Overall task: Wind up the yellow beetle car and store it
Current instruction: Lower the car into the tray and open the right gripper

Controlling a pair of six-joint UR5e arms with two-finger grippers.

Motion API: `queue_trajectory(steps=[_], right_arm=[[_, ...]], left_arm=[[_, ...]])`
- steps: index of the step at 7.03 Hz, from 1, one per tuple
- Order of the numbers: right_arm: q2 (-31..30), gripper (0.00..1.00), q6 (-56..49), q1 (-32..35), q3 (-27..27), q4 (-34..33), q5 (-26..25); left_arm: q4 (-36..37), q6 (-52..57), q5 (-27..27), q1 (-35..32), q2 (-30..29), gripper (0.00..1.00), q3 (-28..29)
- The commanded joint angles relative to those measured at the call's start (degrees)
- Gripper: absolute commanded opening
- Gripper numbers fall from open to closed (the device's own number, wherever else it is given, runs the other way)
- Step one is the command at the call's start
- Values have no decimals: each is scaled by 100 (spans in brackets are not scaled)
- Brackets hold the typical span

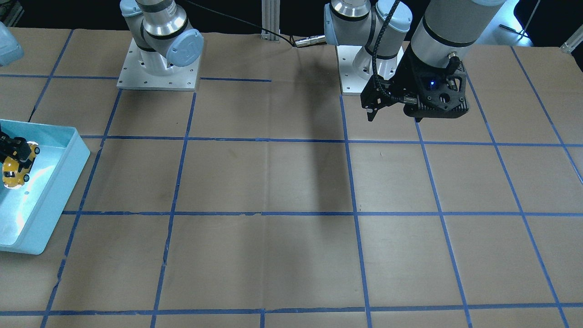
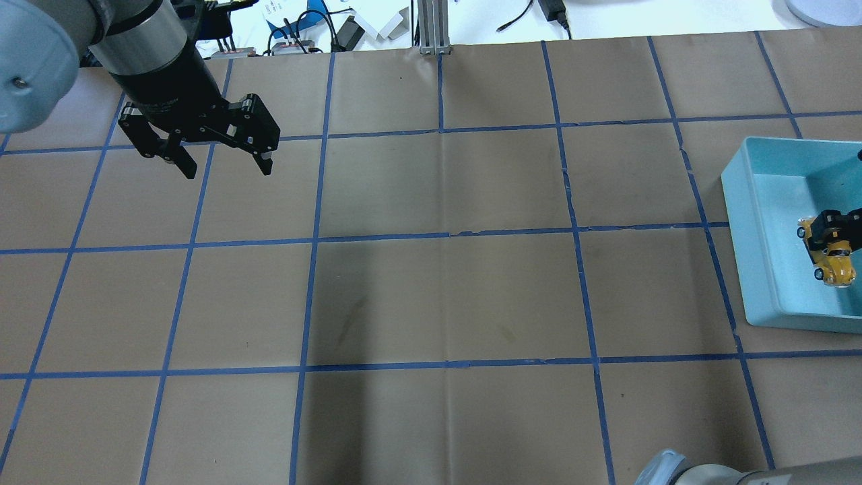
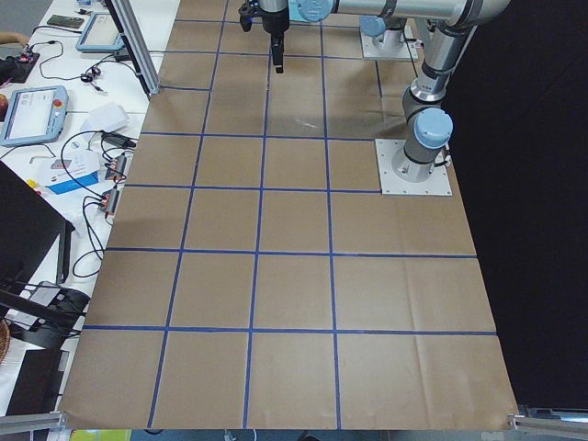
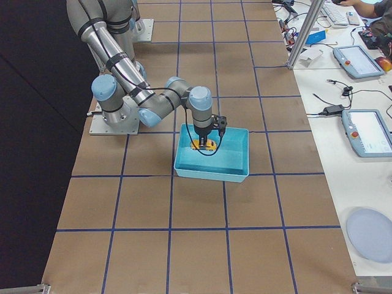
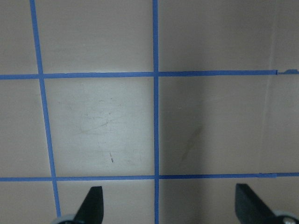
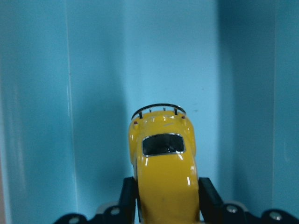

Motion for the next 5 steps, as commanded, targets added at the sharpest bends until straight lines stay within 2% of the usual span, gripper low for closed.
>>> queue_trajectory(steps=[1,3,4,5], right_arm=[[299,27,48,-156,15,-237,6],[503,34,83,-156,-12,-406,-20],[460,79,83,-156,-29,-397,-3],[442,100,83,-147,-125,-345,-37]], left_arm=[[8,0,-4,0,1,100,-1],[17,0,-21,-9,1,100,-1],[87,-70,-13,-18,9,100,17],[262,-53,-13,-18,10,100,0]])
